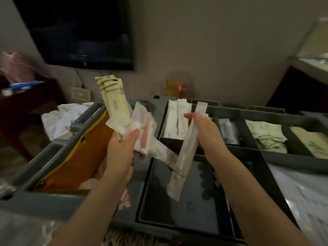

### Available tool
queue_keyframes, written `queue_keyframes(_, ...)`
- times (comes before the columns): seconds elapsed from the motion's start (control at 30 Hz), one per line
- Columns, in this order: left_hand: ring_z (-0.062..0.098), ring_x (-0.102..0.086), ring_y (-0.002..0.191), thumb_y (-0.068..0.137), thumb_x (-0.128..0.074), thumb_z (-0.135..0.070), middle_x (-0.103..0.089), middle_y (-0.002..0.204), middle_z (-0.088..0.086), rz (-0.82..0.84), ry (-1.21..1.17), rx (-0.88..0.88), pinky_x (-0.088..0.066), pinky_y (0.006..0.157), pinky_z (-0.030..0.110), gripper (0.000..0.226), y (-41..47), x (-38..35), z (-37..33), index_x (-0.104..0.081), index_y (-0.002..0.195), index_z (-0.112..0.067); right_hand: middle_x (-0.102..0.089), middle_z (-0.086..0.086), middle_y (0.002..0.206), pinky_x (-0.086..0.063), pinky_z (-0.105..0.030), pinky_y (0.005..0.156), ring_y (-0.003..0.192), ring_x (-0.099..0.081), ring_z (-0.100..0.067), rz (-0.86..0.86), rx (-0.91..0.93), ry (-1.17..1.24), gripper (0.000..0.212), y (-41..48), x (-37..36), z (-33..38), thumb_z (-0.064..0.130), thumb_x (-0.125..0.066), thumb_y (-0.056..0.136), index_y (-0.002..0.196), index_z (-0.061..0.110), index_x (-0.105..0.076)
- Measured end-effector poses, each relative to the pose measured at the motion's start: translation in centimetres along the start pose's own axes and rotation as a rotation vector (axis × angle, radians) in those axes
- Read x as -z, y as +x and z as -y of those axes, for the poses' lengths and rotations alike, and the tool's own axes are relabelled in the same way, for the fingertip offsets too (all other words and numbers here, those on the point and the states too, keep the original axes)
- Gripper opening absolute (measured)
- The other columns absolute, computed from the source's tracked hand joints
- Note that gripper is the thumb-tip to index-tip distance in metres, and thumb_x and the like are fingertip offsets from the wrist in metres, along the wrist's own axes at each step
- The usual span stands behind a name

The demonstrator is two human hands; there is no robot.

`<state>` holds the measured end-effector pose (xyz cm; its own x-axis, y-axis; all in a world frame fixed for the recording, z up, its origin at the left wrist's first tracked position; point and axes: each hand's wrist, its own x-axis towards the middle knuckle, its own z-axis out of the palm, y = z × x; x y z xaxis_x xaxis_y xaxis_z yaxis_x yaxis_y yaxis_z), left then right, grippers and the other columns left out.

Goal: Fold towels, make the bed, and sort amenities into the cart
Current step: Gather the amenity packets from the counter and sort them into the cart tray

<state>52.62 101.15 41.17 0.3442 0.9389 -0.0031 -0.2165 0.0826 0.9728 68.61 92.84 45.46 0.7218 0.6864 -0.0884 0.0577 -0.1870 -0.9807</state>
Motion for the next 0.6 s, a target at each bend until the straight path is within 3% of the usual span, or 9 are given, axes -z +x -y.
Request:
queue_keyframes(0.07,0.016,-0.061,0.083,0.093,-0.057,-0.021,-0.060,0.094,-0.001,-0.030,-0.034,0.036,-0.052,0.059,0.024,0.042,1.3,0.0,0.5,-0.047,0.131,-0.009,-0.056,0.004,0.102,-0.046,-0.038,0.091,0.097,-0.054,-0.018,-0.054,-0.058,-0.005,0.032,1.3,0.5,0.2,0.040,-0.036,0.101,0.089,0.031,-0.065)
queue_keyframes(0.17,0.021,-0.063,0.094,0.091,-0.058,-0.021,-0.061,0.107,0.000,-0.001,-0.018,0.053,-0.054,0.063,0.030,0.048,3.0,-0.2,0.7,-0.044,0.137,-0.019,-0.060,-0.001,0.091,-0.049,-0.038,0.085,0.084,-0.057,-0.016,-0.164,-0.038,0.004,0.029,4.6,1.3,0.8,0.040,-0.044,0.099,0.083,0.026,-0.063)
queue_keyframes(0.3,0.020,-0.063,0.090,0.092,-0.059,-0.022,-0.062,0.107,0.001,-0.025,0.003,0.087,-0.054,0.053,0.025,0.047,5.3,-0.1,1.1,-0.045,0.137,-0.018,-0.057,0.000,0.088,-0.049,-0.035,0.083,0.089,-0.057,-0.017,-0.218,0.041,-0.034,0.027,10.9,1.2,2.0,0.039,-0.043,0.099,0.101,0.020,-0.061)
queue_keyframes(0.37,0.022,-0.064,0.094,0.091,-0.059,-0.023,-0.062,0.114,0.006,-0.019,0.007,0.102,-0.058,0.062,0.030,0.047,6.1,-0.7,1.7,-0.046,0.136,-0.017,-0.056,0.001,0.086,-0.048,-0.033,0.081,0.087,-0.056,-0.017,-0.220,0.035,-0.005,0.027,14.2,0.8,2.3,0.039,-0.039,0.101,0.103,0.019,-0.057)
queue_keyframes(0.4,0.021,-0.064,0.094,0.091,-0.059,-0.023,-0.062,0.116,0.007,-0.022,0.018,0.108,-0.058,0.064,0.031,0.046,6.5,-0.9,2.0,-0.046,0.135,-0.016,-0.055,0.001,0.087,-0.048,-0.033,0.082,0.088,-0.056,-0.018,-0.217,0.019,-0.002,0.028,15.9,0.5,2.3,0.039,-0.038,0.101,0.105,0.018,-0.056)
queue_keyframes(0.5,0.016,-0.061,0.083,0.091,-0.058,-0.020,-0.060,0.104,0.002,-0.026,0.043,0.124,-0.051,0.047,0.019,0.049,7.8,-1.9,2.4,-0.042,0.137,-0.012,-0.056,-0.002,0.095,-0.048,-0.038,0.091,0.095,-0.056,-0.022,-0.162,-0.045,-0.050,0.036,20.2,-0.9,1.3,0.037,-0.035,0.102,0.121,0.014,-0.055)
queue_keyframes(0.6,0.015,-0.062,0.084,0.092,-0.057,-0.018,-0.059,0.100,-0.002,-0.029,0.035,0.146,-0.050,0.051,0.021,0.045,8.3,-2.9,2.6,-0.042,0.135,-0.019,-0.059,-0.005,0.100,-0.049,-0.034,0.083,0.090,-0.057,-0.021,0.005,-0.037,-0.275,0.037,22.7,-2.1,-1.2,0.030,-0.039,0.100,0.128,0.010,-0.051)
